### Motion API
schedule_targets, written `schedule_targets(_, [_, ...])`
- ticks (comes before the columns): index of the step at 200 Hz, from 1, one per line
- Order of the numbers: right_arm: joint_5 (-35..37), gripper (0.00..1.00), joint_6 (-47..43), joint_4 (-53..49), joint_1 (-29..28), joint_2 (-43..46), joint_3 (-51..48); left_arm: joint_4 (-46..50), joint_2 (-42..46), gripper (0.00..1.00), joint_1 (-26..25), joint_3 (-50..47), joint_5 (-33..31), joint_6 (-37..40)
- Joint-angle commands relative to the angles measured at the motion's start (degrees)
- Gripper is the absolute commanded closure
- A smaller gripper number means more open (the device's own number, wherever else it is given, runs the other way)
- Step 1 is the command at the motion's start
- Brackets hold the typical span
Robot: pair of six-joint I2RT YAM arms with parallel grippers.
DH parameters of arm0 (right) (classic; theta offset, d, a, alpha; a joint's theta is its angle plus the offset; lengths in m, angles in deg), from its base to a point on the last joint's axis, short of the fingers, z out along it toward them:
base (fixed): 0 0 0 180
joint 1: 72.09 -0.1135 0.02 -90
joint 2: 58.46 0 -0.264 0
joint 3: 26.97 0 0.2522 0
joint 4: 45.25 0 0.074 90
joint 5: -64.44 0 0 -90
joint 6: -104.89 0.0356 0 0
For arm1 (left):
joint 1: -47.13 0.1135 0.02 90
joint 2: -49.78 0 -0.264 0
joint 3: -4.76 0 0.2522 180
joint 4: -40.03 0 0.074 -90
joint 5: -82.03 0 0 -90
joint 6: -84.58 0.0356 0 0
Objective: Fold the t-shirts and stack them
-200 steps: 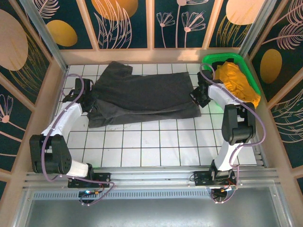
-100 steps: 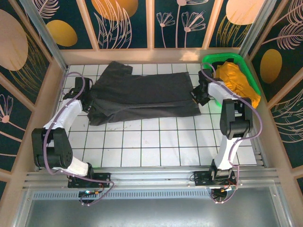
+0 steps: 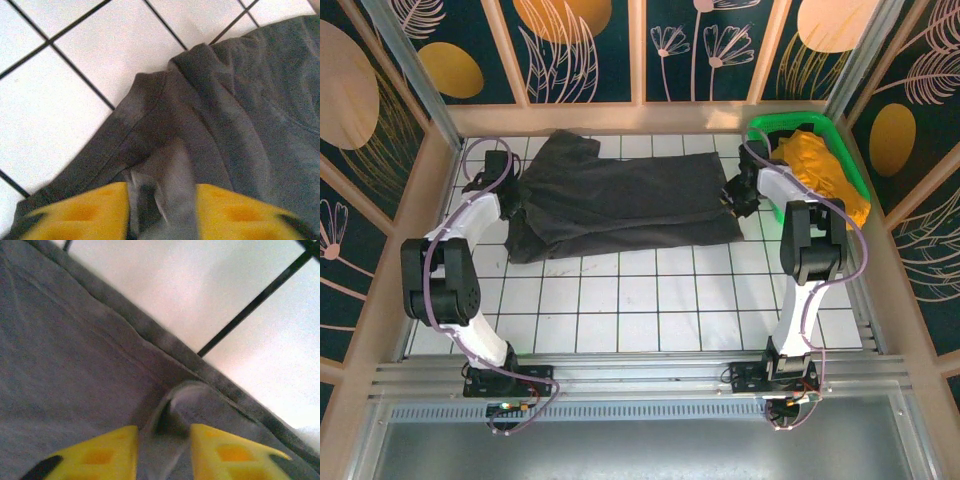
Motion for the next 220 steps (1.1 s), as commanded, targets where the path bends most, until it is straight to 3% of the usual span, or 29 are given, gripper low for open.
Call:
schedule_targets(1, [1.4,0.53,-4.4,-1.9,1.1,3.0,1.0,4.6,1.9,0.28,0.5,2.2,-1.4,4.1])
schedule_targets(20, [4.2,0.48,-6.0,-1.6,1.3,8.6,-3.2,8.5,6.5,0.27,0.5,-1.3,-1.6,2.6])
schedule_targets(32, [4.7,0.46,-7.2,-0.6,1.2,12.4,-7.1,9.1,10.6,0.29,0.5,-6.6,1.6,-0.1])
schedule_targets(72, [-1.0,0.43,-8.3,6.4,0.9,22.3,-24.0,6.8,19.9,0.39,0.7,-22.3,8.1,-6.3])
schedule_targets(127, [-3.9,0.42,-10.4,12.3,1.2,23.1,-31.1,4.2,13.3,0.38,3.9,-24.5,10.9,-4.9])
schedule_targets(178, [-3.0,0.42,-10.9,13.0,1.5,19.8,-30.6,3.1,10.3,0.44,3.9,-24.0,7.8,-5.5])
schedule_targets(220, [-1.9,0.46,-11.3,14.8,1.6,16.9,-30.0,-0.9,6.5,0.61,3.9,-23.4,8.2,-5.9])
